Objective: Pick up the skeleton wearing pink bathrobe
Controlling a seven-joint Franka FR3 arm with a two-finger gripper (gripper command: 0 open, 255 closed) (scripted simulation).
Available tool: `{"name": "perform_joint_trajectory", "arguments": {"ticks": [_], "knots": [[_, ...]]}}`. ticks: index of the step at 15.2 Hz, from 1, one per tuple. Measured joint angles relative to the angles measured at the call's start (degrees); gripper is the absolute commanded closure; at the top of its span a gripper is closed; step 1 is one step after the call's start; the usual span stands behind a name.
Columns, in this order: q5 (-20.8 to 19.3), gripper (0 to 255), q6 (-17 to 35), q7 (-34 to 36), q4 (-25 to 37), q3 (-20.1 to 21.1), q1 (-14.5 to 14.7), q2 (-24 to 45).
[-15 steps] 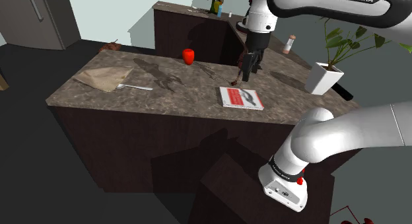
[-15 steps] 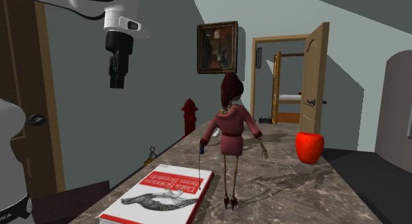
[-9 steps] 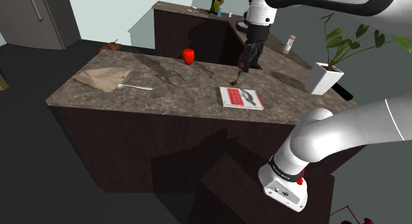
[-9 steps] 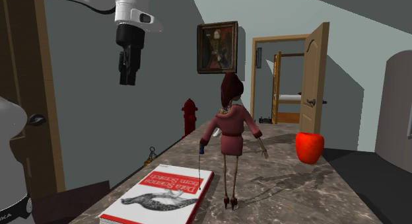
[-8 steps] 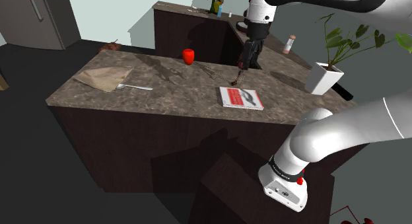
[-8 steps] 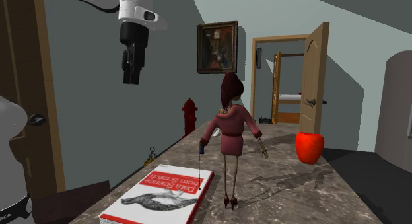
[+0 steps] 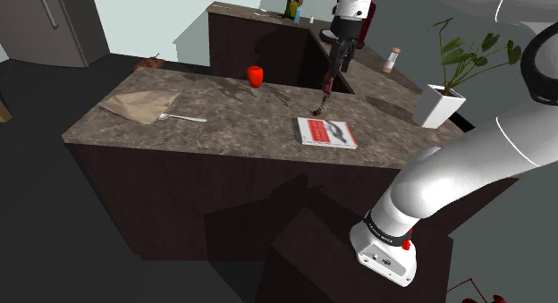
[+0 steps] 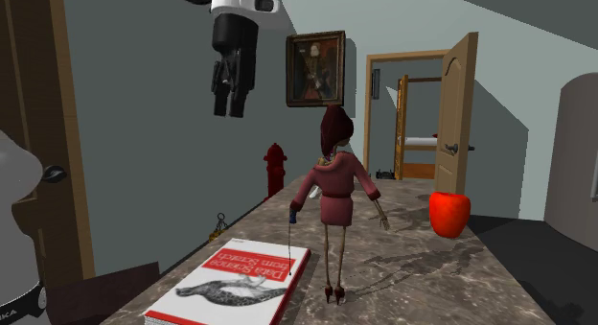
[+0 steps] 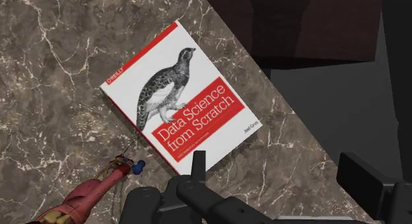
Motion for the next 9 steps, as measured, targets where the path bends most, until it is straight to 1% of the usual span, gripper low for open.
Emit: {"name": "perform_joint_trajectory", "arguments": {"ticks": [5,9], "knots": [[0.9,0,-1.1,-5.7,9.5,-4.8,-1.6,8.7],[3.3,0,-2.9,-10.6,19.4,-8.5,-3.3,17.4]]}}
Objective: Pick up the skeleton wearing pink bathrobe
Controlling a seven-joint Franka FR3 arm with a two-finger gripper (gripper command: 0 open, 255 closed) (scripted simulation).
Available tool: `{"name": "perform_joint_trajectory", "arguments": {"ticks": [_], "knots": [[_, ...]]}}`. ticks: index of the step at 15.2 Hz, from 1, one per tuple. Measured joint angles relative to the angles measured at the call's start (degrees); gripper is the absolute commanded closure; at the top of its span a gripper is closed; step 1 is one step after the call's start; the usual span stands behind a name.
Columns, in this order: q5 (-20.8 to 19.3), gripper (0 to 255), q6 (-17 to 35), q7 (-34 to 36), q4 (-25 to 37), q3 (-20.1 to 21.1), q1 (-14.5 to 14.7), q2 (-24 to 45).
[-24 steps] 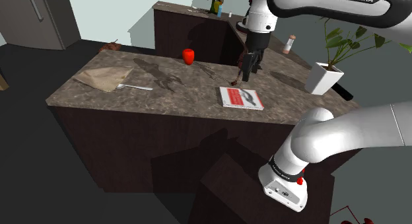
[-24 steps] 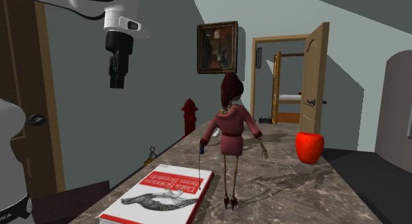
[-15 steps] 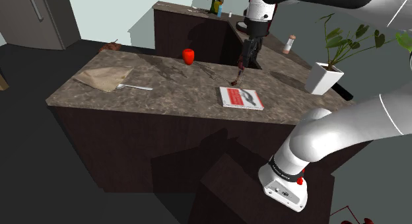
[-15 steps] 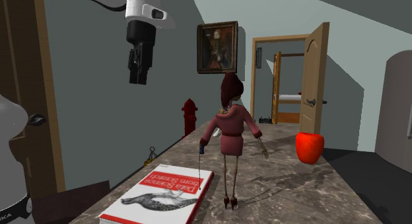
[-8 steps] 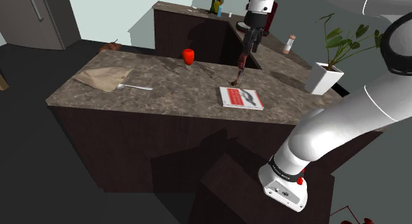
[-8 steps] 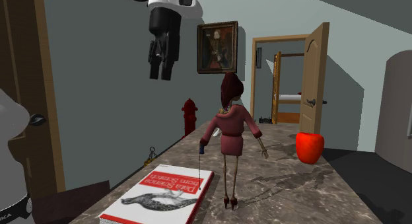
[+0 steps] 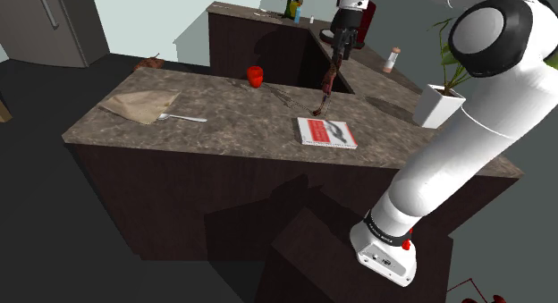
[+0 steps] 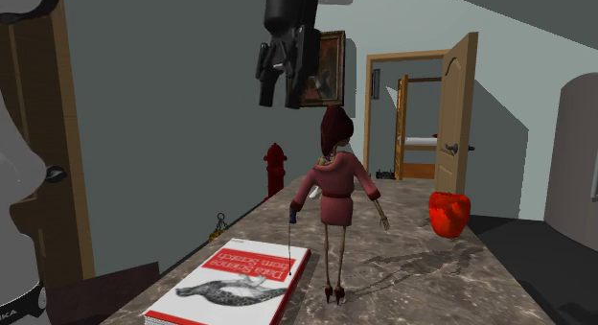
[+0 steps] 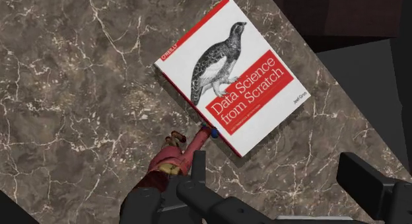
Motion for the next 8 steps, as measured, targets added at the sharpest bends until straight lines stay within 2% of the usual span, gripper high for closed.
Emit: {"name": "perform_joint_trajectory", "arguments": {"ticks": [2,5,6,8], "knots": [[1.9,0,-1.9,-2.7,6.8,-1.8,-1.3,5.5],[4.5,0,-3.7,-5.9,13.7,-3.7,-3.6,11.6],[6.1,0,-5.3,-7.4,18.5,-4.4,-5.0,15.3],[7.0,0,-5.4,-8.3,20.5,-4.7,-5.9,17.5]]}}
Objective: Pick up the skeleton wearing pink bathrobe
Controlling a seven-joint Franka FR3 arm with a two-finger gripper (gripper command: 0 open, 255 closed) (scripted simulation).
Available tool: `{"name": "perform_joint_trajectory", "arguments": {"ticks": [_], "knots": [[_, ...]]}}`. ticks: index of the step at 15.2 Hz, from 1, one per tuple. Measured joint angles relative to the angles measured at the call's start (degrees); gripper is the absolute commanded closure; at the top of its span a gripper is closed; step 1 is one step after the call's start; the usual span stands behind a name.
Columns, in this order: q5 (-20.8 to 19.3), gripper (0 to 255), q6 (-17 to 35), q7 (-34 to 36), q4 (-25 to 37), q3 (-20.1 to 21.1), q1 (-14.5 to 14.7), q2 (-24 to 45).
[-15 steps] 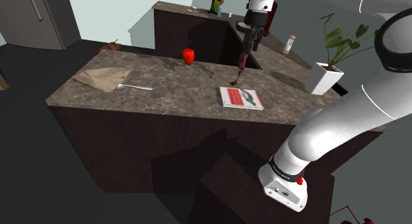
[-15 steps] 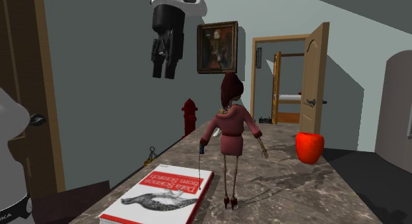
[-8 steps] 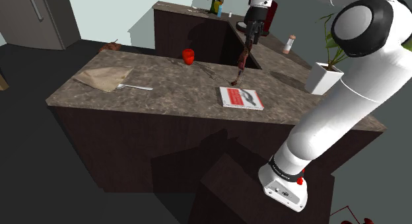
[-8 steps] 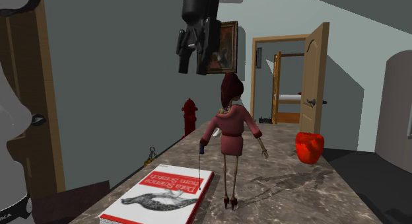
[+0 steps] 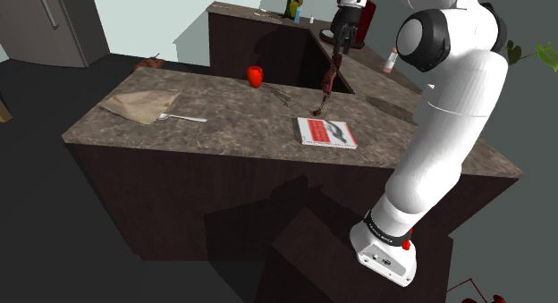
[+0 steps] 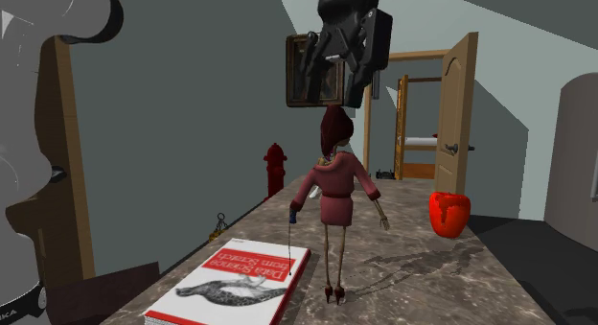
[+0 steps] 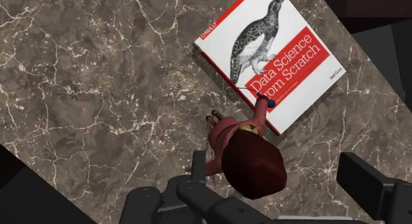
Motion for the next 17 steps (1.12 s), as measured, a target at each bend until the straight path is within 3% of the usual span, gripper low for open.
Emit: {"name": "perform_joint_trajectory", "arguments": {"ticks": [7,8,17], "knots": [[-0.3,0,4.9,0.0,-5.7,0.1,0.4,-0.8],[-0.4,255,5.1,0.0,-5.9,0.1,0.4,-0.9],[-0.4,255,5.3,0.0,-6.2,0.1,0.4,-1.1]]}}
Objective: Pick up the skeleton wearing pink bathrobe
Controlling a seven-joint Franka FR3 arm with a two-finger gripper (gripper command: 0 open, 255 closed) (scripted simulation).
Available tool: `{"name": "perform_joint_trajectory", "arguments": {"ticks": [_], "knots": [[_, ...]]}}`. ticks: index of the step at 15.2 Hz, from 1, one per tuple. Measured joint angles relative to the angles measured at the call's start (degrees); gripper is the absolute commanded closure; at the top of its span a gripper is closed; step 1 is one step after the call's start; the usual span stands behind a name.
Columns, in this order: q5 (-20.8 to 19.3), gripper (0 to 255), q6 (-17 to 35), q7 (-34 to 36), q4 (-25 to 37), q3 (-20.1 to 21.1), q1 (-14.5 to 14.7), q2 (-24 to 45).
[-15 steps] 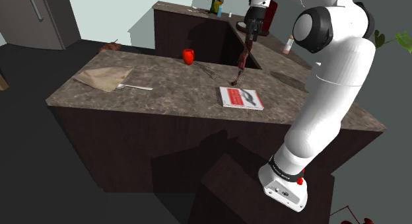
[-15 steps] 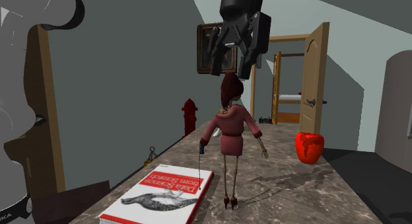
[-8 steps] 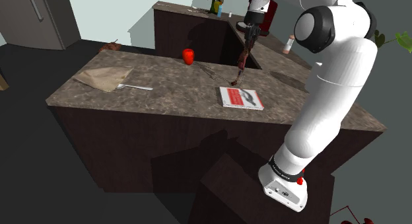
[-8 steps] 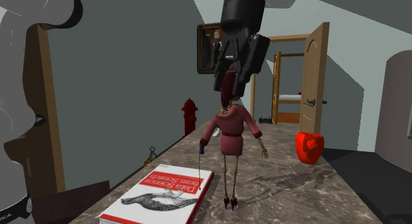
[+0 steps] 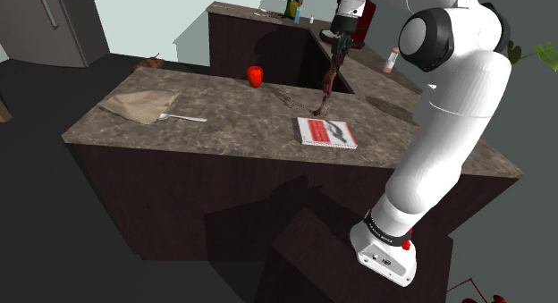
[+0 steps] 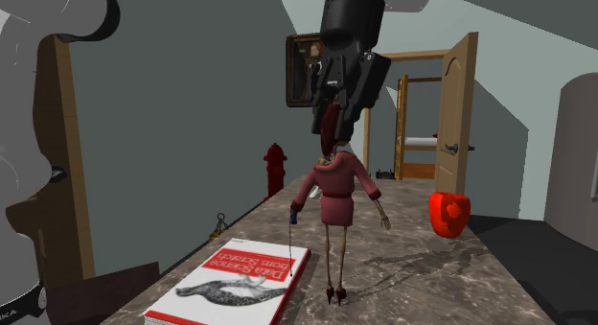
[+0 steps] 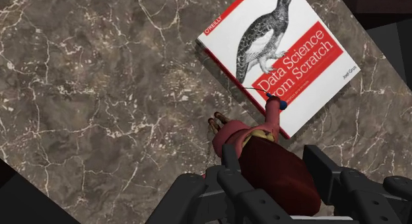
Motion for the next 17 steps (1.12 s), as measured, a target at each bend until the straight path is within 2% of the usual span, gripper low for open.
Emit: {"name": "perform_joint_trajectory", "arguments": {"ticks": [8,17], "knots": [[0.6,255,-5.2,-0.2,6.4,-0.2,-0.7,1.5],[2.7,255,-14.1,-1.0,19.6,-0.5,-2.8,6.0]]}}
